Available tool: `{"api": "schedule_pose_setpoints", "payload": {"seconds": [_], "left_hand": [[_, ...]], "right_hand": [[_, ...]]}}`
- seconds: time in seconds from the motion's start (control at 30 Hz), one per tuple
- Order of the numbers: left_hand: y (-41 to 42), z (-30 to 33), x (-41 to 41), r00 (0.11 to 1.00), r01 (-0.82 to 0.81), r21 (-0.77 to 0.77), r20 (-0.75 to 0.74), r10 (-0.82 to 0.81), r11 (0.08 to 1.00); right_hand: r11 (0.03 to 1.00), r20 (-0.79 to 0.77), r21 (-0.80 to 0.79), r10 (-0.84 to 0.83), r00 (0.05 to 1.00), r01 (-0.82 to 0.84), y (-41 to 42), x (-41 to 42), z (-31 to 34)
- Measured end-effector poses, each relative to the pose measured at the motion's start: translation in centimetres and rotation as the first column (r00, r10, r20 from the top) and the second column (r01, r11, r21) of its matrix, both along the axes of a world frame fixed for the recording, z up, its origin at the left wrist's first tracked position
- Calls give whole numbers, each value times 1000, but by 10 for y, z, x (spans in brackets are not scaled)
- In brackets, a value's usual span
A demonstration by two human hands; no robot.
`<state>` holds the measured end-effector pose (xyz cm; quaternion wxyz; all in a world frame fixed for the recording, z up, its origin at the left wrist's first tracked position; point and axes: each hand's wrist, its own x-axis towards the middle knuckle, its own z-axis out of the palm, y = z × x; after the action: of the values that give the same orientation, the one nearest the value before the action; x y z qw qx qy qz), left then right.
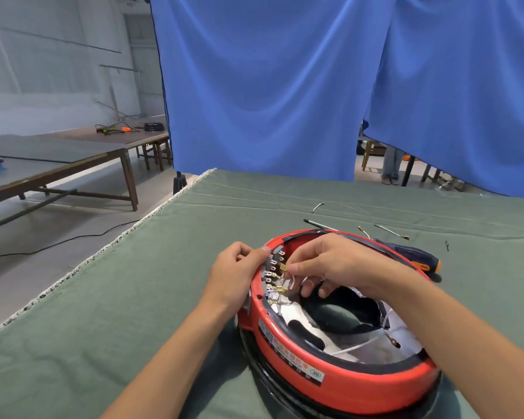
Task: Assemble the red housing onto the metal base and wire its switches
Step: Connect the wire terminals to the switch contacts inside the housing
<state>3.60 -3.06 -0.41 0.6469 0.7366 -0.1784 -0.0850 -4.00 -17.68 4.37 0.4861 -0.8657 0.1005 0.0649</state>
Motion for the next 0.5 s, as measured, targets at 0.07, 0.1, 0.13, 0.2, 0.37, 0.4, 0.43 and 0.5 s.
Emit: {"api": "schedule_pose_setpoints", "payload": {"seconds": [0.07, 0.1, 0.13, 0.2, 0.37, 0.4, 0.43, 0.5], "left_hand": [[-1, 0, 0, 1000, -9, -2, -3, 9, 1000], [-1, -1, 0, 1000, -18, -4, -2, 18, 1000], [-1, -1, 0, 1000, -28, -8, 0, 28, 1000], [-2, -2, 0, 999, -46, -24, 1, 46, 999], [-2, -4, -2, 998, -65, -49, -13, 64, 997], [-2, -4, -2, 998, -63, -52, -11, 63, 997], [-2, -5, -2, 998, -62, -56, -9, 62, 997], [-2, -5, -2, 998, -62, -61, -8, 62, 996]], "right_hand": [[1000, -5, -15, 3, 1000, -3, -1, -2, -1], [1000, -14, -26, 4, 1000, -4, 0, -2, -2], [1000, -28, -29, 5, 1000, -6, 2, -3, -2], [1000, -67, 8, 3, 998, -2, 5, -4, -4], [990, -125, 126, -53, 991, 69, 7, -3, -2], [987, -145, 142, -60, 988, 81, 8, -3, -2], [983, -169, 159, -67, 983, 94, 9, -3, -1], [975, -209, 185, -86, 974, 126, 11, -2, -1]]}}
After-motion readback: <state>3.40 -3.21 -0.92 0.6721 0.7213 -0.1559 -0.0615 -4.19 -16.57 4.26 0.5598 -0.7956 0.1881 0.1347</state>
